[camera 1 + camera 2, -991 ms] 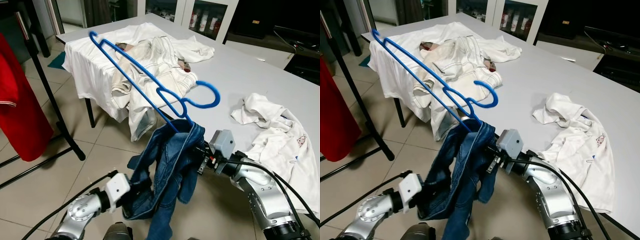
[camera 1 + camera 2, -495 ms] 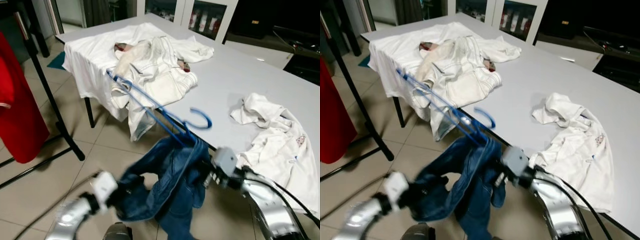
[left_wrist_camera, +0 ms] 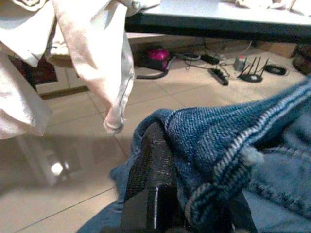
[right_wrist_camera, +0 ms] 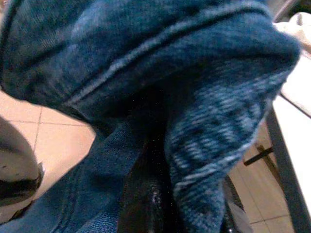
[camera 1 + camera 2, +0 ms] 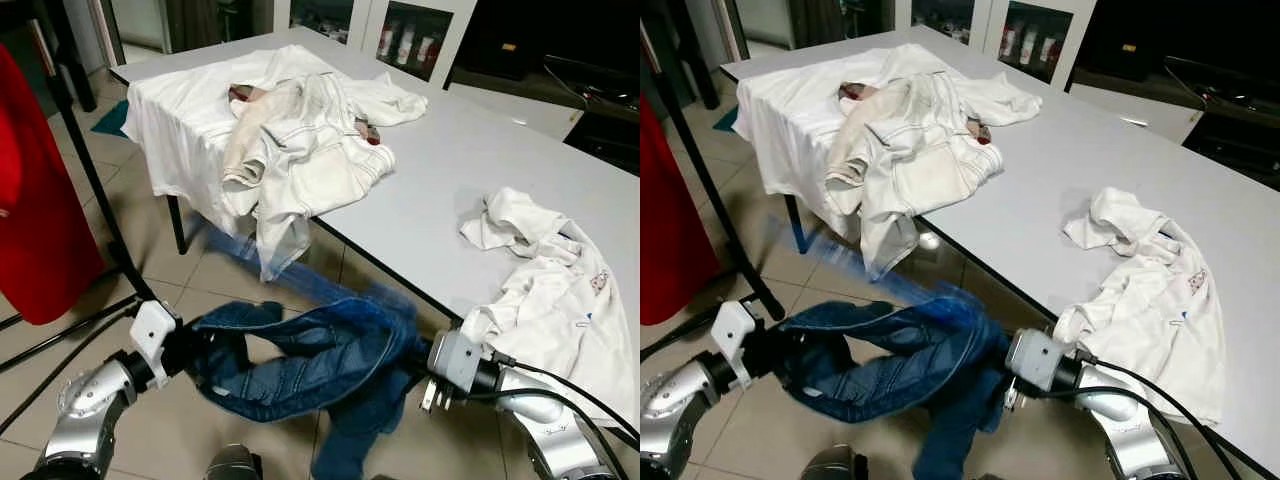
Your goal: Hang hanger
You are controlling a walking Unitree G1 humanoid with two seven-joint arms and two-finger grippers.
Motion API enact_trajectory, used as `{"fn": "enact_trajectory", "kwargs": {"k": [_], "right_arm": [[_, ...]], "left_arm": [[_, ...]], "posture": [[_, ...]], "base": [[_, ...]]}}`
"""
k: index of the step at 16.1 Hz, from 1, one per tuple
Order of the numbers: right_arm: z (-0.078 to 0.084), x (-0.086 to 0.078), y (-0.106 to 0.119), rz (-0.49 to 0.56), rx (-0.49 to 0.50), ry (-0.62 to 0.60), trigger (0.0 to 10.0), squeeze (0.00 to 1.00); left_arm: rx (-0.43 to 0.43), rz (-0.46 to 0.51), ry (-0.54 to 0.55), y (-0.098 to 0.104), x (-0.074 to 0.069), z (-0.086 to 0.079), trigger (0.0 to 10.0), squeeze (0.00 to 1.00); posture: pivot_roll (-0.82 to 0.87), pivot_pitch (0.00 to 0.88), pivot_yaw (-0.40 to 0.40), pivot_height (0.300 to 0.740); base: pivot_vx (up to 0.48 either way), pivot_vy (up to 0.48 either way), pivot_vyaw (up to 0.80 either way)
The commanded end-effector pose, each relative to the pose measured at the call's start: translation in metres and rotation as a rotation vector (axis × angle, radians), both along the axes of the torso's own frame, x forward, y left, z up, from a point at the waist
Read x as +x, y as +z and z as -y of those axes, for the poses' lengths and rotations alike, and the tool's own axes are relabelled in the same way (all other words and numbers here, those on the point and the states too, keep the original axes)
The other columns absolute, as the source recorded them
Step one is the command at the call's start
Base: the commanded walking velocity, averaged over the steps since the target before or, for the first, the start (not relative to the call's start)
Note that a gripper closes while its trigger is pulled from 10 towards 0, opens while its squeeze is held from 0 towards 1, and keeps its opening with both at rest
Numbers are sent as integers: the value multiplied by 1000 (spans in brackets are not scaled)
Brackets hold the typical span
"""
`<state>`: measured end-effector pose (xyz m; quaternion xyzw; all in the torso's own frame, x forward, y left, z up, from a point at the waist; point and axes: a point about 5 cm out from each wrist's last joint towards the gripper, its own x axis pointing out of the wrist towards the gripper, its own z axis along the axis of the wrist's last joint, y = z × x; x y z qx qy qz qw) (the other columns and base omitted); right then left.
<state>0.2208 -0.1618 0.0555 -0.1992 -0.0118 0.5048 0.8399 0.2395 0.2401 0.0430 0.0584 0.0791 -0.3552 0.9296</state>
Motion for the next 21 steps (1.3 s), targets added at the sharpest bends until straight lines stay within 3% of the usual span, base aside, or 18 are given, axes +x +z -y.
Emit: {"fn": "enact_trajectory", "kwargs": {"k": [1, 4, 10, 13, 15, 21], "right_arm": [[4, 0, 2, 24, -27, 27, 0, 0], [6, -4, -3, 49, -106, 122, 0, 0], [8, -2, -11, 40, -216, 189, 0, 0], [12, 1, -15, 70, -298, 217, 0, 0], [14, 3, -18, 44, -297, 181, 0, 0], [23, 13, -30, 4, -383, 95, 0, 0]], "left_arm": [[-23, 34, -23, 12, 10, 3, 0, 0], [12, 24, -56, 17, 21, 2, 0, 0], [48, 67, -86, 41, 45, -1, 0, 0], [94, 83, -132, 47, 49, -2, 0, 0], [98, 88, -157, 54, 52, -2, 0, 0], [138, 52, -242, 40, 40, 9, 0, 0]], "posture": [[165, 31, -109, 710], [162, 29, -107, 710], [162, 32, -106, 710], [159, 28, -101, 710], [160, 26, -100, 710], [160, 22, -94, 710]], "base": [[0, 0, 0], [0, 0, 0], [0, 0, 0], [0, 0, 0], [0, 0, 0], [0, 0, 0]]}}
